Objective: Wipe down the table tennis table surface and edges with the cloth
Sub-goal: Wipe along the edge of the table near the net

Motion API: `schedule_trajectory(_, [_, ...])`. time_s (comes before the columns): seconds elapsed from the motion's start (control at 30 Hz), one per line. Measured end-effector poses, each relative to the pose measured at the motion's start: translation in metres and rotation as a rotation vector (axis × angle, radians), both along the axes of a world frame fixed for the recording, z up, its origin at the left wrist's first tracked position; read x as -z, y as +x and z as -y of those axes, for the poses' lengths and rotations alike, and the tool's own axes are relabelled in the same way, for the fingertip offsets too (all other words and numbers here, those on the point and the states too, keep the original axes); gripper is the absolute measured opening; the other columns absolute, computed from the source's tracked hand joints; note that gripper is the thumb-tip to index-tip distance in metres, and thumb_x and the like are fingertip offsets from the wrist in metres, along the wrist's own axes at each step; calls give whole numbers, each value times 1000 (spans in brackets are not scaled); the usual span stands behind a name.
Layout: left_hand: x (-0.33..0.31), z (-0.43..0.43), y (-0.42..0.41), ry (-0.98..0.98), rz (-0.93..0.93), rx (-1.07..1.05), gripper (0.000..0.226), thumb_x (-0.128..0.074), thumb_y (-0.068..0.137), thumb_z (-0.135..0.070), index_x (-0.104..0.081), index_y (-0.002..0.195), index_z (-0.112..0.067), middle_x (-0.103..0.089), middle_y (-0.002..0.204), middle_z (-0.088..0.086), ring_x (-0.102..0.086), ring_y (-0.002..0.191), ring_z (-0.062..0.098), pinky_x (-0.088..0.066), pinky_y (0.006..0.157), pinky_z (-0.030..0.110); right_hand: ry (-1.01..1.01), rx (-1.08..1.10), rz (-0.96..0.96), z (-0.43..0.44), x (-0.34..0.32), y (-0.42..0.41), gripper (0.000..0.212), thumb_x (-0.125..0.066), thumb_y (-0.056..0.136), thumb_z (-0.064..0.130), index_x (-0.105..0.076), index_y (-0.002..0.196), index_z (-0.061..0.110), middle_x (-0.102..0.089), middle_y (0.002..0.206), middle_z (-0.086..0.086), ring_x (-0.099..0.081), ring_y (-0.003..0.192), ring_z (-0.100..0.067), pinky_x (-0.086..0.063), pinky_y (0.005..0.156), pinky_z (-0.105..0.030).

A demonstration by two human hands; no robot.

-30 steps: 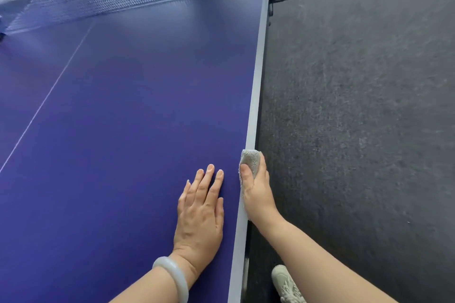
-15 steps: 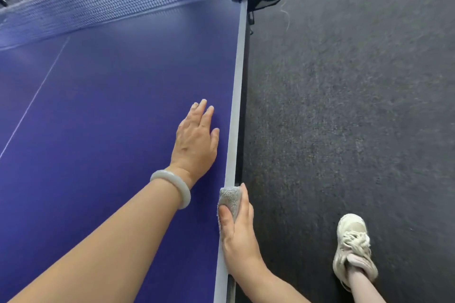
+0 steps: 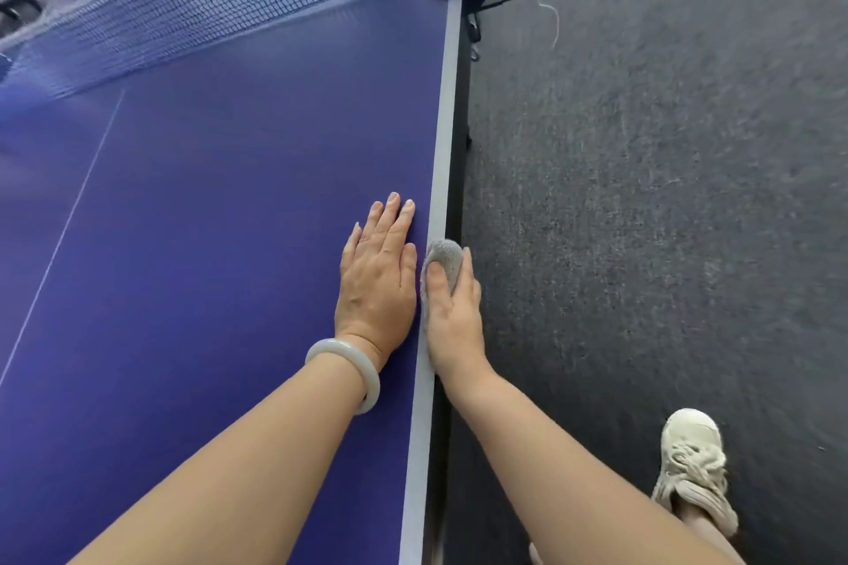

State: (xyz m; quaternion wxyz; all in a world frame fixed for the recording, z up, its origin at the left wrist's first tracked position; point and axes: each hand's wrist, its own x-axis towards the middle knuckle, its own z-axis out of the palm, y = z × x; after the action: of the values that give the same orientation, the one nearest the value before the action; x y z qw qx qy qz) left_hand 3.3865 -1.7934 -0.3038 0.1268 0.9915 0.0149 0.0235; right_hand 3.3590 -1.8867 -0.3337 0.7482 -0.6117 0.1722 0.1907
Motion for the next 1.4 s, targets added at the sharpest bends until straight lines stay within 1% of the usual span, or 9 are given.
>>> schedule_trajectory(0.17, [1,-2,0,0,-8,0,50,-36,105,-15,-29,154,-22,-20,161,-7,-9,151,8,-7,124,35,-85,9,41,-6,-9,-45,77,-26,88,68,-6,155,36,-11,162,14,-9,141,8,-12,117,-21])
schedule_trajectory(0.33, [2,-3,1,1,1,3,50,-30,103,-21,-29,154,-22,-21,161,-7,-10,150,7,-10,124,37,-74,-3,100,-5,-1,29,71,-36,100,50,-8,158,20,-11,165,-1,-11,150,-10,-13,123,-32])
schedule_trajectory(0.47, [1,-2,2,5,-9,10,54,-22,101,-30,-29,154,-22,-21,162,-7,-9,151,7,-11,124,38,-48,40,138,-3,3,116,66,-38,105,41,-7,158,20,-6,166,-2,-7,152,-13,-10,124,-37])
schedule_trajectory(0.7, [0,-1,2,1,-19,-1,52,-25,101,-26,-30,153,-22,-20,162,-8,-7,151,6,-11,124,39,14,-13,354,-3,15,1,65,-41,100,35,-2,151,44,-2,164,15,-1,150,0,-9,125,-40])
schedule_trajectory(0.83, [-2,2,3,22,-29,-18,54,-22,100,-27,-29,154,-21,-20,162,-7,-8,151,6,-10,124,38,-83,-6,227,-5,6,79,69,-45,103,33,-5,158,22,-6,166,-2,-6,152,-13,-11,124,-40])
schedule_trajectory(0.93, [-4,2,4,44,-48,-7,56,-21,99,-30,-27,155,-22,-17,162,-8,-5,151,6,-8,124,36,-108,6,155,-1,-6,146,67,-44,104,33,-7,158,15,-7,166,-6,-8,153,-18,-11,124,-36])
schedule_trajectory(1.1, [-3,5,3,33,-50,-14,51,-30,103,-24,-26,154,-23,-16,162,-9,-5,151,5,-10,124,38,-181,64,189,-10,-14,62,66,-43,103,37,-9,158,22,-15,165,-1,-15,151,-13,-17,123,-35])
schedule_trajectory(1.23, [-6,6,3,51,-66,-19,57,-17,100,-33,-26,154,-21,-17,163,-7,-5,151,6,-9,124,37,-209,-53,178,-3,-6,60,70,-46,102,37,-7,158,18,-12,165,-5,-13,151,-17,-12,119,-26])
schedule_trajectory(1.4, [-11,8,3,104,-113,-11,61,-13,96,-33,-25,155,-18,-16,163,-4,-7,151,12,-9,124,39,-193,-74,82,0,-11,170,72,-45,102,42,-13,157,10,-24,160,-15,-27,146,-29,-25,119,-45])
